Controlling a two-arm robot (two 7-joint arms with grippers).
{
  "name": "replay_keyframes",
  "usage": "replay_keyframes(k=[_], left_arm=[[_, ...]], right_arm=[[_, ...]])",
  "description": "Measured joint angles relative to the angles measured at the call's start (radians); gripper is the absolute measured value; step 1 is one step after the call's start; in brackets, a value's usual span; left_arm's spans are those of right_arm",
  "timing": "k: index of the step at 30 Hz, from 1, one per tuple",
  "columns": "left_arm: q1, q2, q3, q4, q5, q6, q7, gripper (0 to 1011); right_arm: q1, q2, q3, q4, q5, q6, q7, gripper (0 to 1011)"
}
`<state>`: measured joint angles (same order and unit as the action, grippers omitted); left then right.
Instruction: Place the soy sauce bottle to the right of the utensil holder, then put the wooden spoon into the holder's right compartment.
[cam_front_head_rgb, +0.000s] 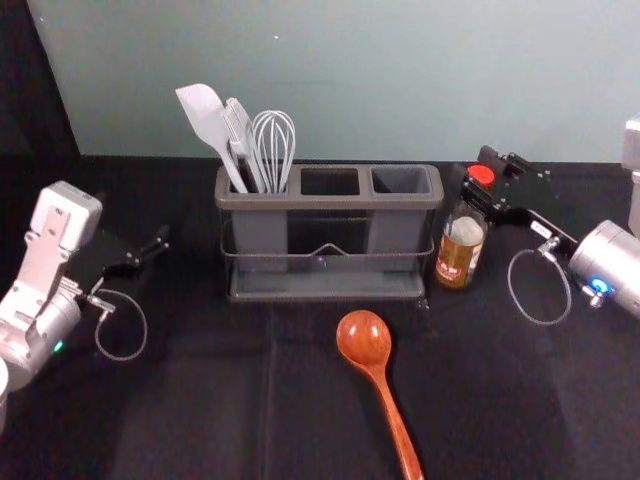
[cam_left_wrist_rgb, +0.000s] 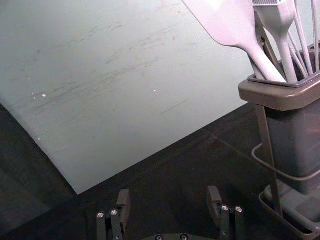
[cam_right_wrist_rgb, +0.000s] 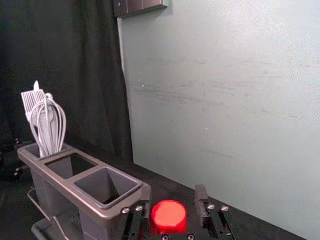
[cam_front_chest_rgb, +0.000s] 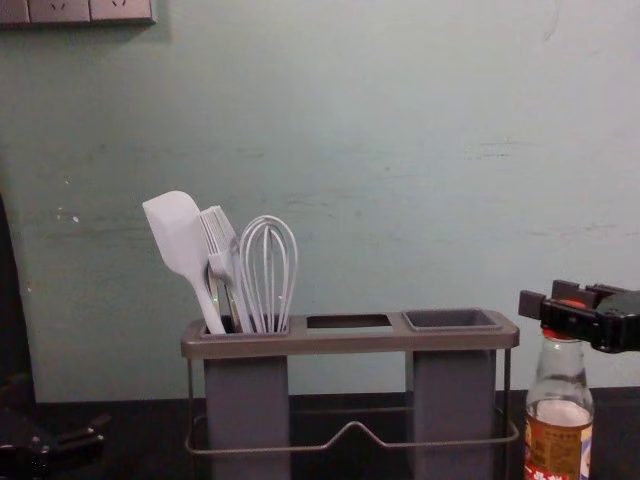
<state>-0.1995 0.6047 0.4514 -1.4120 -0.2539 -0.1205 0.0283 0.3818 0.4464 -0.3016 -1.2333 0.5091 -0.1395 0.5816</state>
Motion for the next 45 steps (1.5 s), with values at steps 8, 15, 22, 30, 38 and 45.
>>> replay_keyframes(k=[8, 15, 22, 30, 38, 45], left_arm=[[0.000, 0.000, 0.000, 0.000, 0.000, 0.000, 0.000, 1005], [0.000, 0.000, 0.000, 0.000, 0.000, 0.000, 0.000, 1005], [0.000, 0.000, 0.000, 0.000, 0.000, 0.000, 0.000, 1005], [0.000, 0.000, 0.000, 0.000, 0.000, 0.000, 0.000, 1005], [0.000, 0.000, 0.000, 0.000, 0.000, 0.000, 0.000, 1005], [0.000, 0.000, 0.000, 0.000, 0.000, 0.000, 0.000, 1005]], right_arm=[[-0.027, 0.012, 0.024, -0.060, 0.009, 0.000, -0.018, 795], [-0.083, 0.044, 0.049, -0.160, 0.011, 0.033, -0.055, 982], [-0.160, 0.071, 0.061, -0.269, 0.005, 0.070, -0.099, 1002], [-0.269, 0.088, 0.068, -0.396, -0.010, 0.058, -0.118, 1002], [-0.347, 0.085, 0.039, -0.468, -0.047, 0.048, -0.127, 1002], [-0.380, 0.061, -0.007, -0.471, -0.075, 0.037, -0.124, 1002]])
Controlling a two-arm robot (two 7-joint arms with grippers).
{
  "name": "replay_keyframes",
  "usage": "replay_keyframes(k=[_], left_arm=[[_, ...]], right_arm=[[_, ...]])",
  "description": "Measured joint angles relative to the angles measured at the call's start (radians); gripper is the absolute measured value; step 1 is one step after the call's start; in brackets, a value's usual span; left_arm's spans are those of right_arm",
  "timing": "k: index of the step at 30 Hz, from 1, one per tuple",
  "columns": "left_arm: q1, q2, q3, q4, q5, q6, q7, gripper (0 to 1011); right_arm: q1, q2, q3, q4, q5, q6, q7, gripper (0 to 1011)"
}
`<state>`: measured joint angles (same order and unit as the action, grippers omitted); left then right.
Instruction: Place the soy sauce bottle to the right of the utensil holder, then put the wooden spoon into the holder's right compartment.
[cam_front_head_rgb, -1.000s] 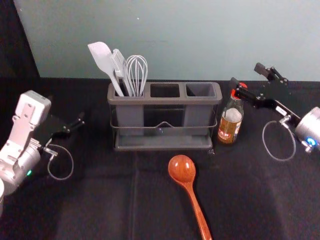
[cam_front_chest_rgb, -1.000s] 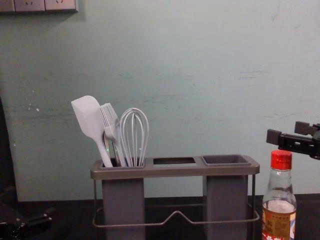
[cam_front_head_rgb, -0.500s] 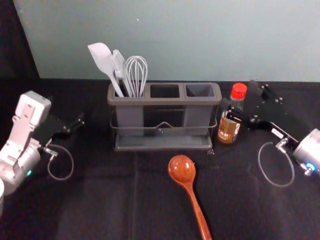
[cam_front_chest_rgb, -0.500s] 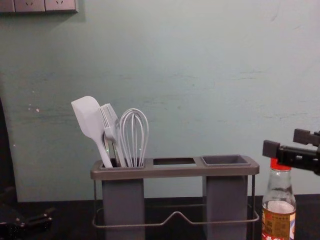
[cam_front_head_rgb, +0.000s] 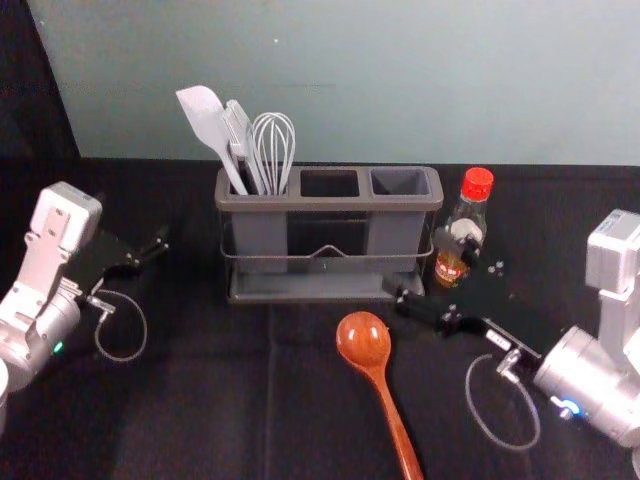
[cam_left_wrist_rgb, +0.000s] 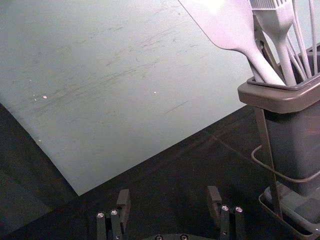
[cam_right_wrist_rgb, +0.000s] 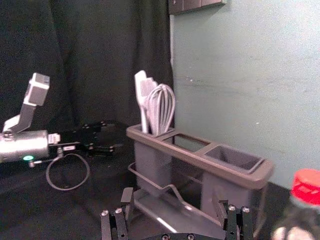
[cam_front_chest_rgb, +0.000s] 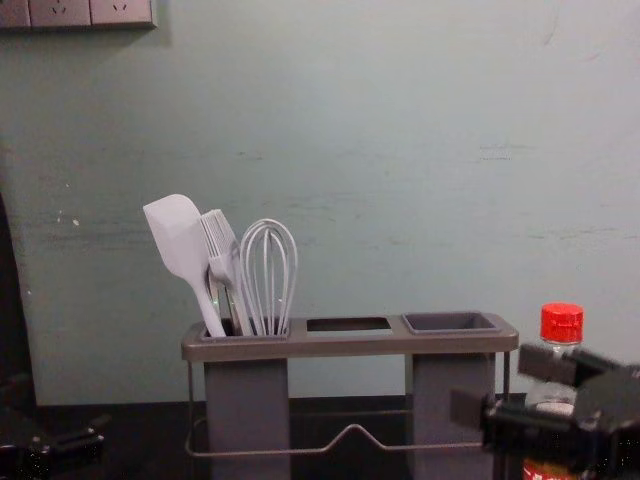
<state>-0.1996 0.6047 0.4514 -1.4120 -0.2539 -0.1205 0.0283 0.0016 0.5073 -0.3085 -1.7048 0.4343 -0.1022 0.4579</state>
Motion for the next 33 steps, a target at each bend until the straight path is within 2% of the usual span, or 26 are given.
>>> replay_keyframes(k=[6, 26, 27, 28, 32, 33], left_arm=[[0.000, 0.000, 0.000, 0.000, 0.000, 0.000, 0.000, 1005], [0.000, 0.000, 0.000, 0.000, 0.000, 0.000, 0.000, 1005], [0.000, 0.000, 0.000, 0.000, 0.000, 0.000, 0.000, 1005], [0.000, 0.000, 0.000, 0.000, 0.000, 0.000, 0.000, 1005], [0.000, 0.000, 0.000, 0.000, 0.000, 0.000, 0.000, 1005], [0.000, 0.000, 0.000, 0.000, 0.000, 0.000, 0.000, 1005]], right_arm=[[-0.003, -0.025, -0.028, 0.030, -0.012, -0.016, 0.010, 1002], [-0.003, -0.019, -0.020, 0.023, -0.007, -0.013, 0.011, 1002], [-0.003, -0.020, -0.023, 0.022, -0.013, -0.002, 0.005, 1002], [-0.002, -0.024, -0.045, 0.010, -0.040, 0.094, -0.043, 1002], [0.012, -0.038, -0.087, -0.011, -0.075, 0.305, -0.118, 1002], [0.013, -0.041, -0.092, -0.012, -0.080, 0.323, -0.124, 1002]])
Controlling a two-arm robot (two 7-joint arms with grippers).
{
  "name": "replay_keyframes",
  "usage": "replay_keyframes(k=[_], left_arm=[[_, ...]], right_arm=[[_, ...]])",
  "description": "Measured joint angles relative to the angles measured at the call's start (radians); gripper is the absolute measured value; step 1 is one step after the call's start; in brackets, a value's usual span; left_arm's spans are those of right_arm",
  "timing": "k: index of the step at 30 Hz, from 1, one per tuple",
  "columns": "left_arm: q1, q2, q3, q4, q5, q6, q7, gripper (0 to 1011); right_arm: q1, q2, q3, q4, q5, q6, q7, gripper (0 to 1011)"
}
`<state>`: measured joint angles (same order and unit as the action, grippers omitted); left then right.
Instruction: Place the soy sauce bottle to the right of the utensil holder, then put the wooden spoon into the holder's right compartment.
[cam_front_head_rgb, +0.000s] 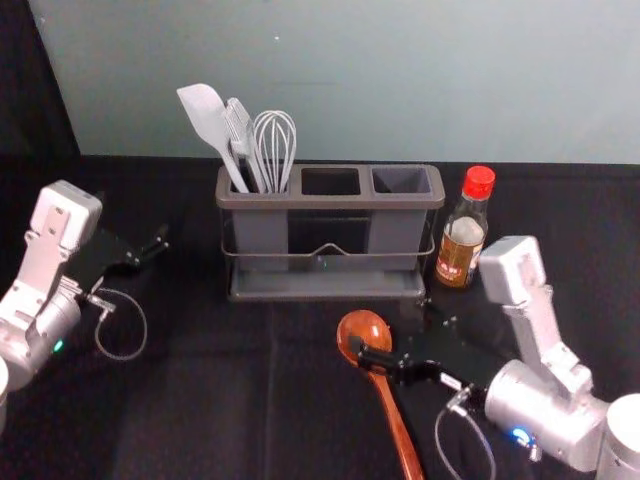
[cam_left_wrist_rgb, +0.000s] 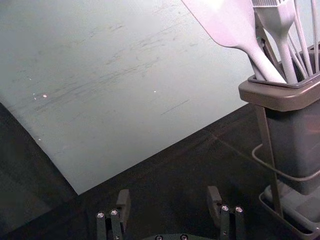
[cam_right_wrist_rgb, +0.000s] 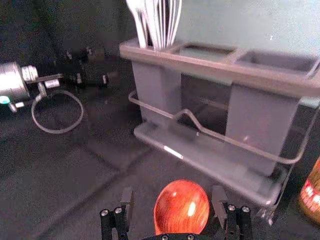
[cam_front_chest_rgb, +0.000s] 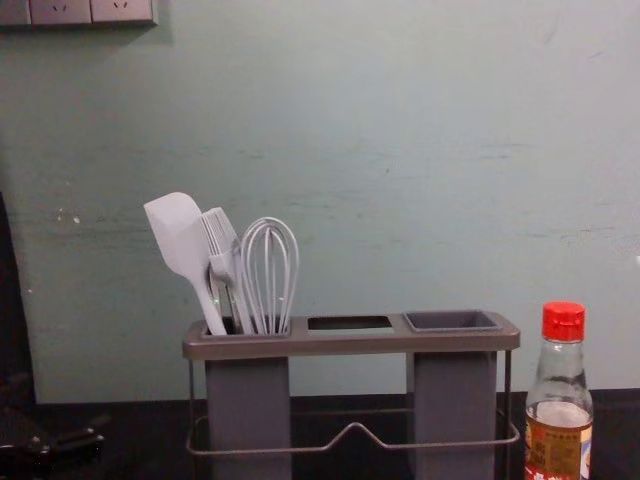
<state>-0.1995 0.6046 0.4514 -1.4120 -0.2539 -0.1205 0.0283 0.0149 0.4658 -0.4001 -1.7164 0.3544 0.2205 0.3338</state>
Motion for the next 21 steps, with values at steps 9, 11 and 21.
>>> replay_keyframes(k=[9, 11, 21], left_arm=[[0.000, 0.000, 0.000, 0.000, 0.000, 0.000, 0.000, 1005], [0.000, 0.000, 0.000, 0.000, 0.000, 0.000, 0.000, 1005], [0.000, 0.000, 0.000, 0.000, 0.000, 0.000, 0.000, 1005]], right_arm=[[0.029, -0.017, -0.017, 0.042, 0.007, 0.069, 0.016, 1002], [0.035, -0.019, -0.017, 0.055, 0.015, 0.063, 0.028, 1002], [0.040, -0.015, -0.020, 0.068, 0.023, 0.039, 0.037, 1002]])
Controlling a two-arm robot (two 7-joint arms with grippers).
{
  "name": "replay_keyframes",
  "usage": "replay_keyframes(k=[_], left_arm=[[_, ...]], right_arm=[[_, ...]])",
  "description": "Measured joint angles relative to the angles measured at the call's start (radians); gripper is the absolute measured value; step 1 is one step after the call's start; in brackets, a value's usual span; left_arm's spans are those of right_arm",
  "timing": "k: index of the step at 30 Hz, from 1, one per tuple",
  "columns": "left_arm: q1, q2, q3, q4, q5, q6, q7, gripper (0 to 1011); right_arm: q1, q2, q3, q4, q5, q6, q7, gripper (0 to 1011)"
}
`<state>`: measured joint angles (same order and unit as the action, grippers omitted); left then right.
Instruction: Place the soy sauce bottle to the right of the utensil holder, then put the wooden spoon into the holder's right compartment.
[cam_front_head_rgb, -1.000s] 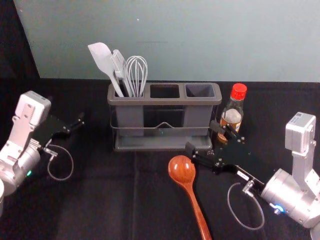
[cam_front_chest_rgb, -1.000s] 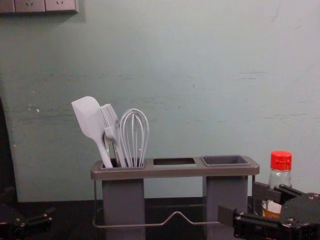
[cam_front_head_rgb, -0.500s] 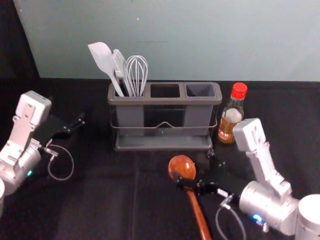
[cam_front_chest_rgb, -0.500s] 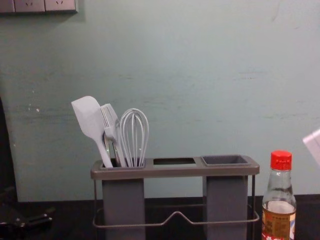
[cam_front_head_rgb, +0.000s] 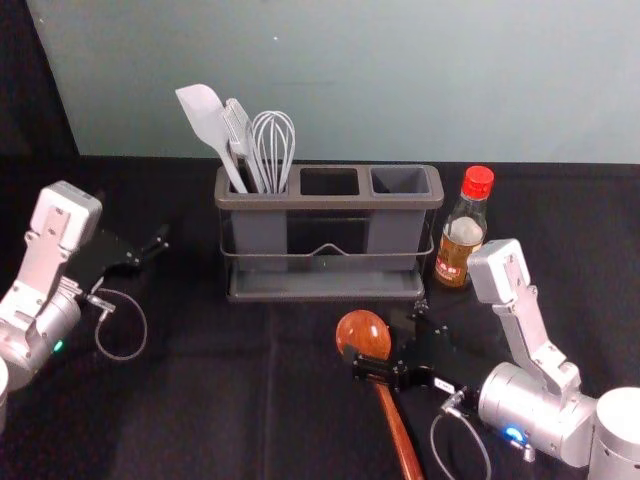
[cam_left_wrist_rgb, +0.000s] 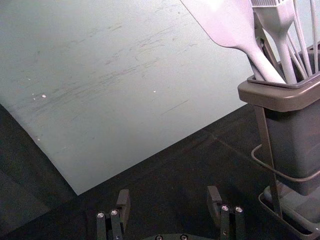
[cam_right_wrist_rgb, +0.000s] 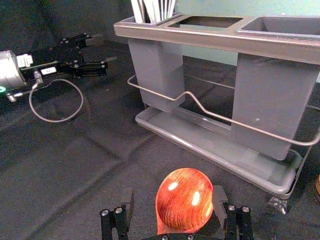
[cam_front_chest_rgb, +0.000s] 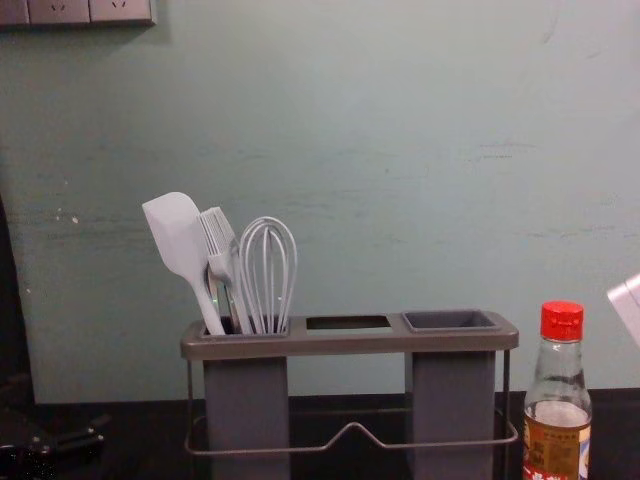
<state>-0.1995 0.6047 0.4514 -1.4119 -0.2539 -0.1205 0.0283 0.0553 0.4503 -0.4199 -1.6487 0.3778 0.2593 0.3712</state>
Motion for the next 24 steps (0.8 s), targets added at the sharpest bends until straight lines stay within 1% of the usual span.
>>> replay_keyframes(k=[11, 14, 18, 19, 21, 22, 24], left_arm=[[0.000, 0.000, 0.000, 0.000, 0.000, 0.000, 0.000, 1005], [0.000, 0.000, 0.000, 0.000, 0.000, 0.000, 0.000, 1005], [0.000, 0.000, 0.000, 0.000, 0.000, 0.000, 0.000, 1005], [0.000, 0.000, 0.000, 0.000, 0.000, 0.000, 0.000, 1005], [0.000, 0.000, 0.000, 0.000, 0.000, 0.000, 0.000, 1005], [0.000, 0.000, 0.000, 0.000, 0.000, 0.000, 0.000, 1005], [0.000, 0.000, 0.000, 0.000, 0.000, 0.000, 0.000, 1005]], right_arm=[[0.000, 0.001, 0.001, 0.002, 0.001, -0.005, 0.003, 1000], [0.000, 0.002, 0.000, -0.002, -0.001, 0.009, 0.000, 1002], [0.000, 0.013, 0.001, -0.041, 0.004, 0.094, -0.023, 1002], [-0.003, 0.018, 0.002, -0.067, 0.002, 0.136, -0.041, 1002], [-0.007, 0.020, 0.004, -0.092, -0.005, 0.174, -0.066, 1002], [-0.013, 0.020, 0.007, -0.116, -0.011, 0.208, -0.086, 1002], [-0.016, 0.016, 0.013, -0.136, -0.015, 0.240, -0.104, 1002]])
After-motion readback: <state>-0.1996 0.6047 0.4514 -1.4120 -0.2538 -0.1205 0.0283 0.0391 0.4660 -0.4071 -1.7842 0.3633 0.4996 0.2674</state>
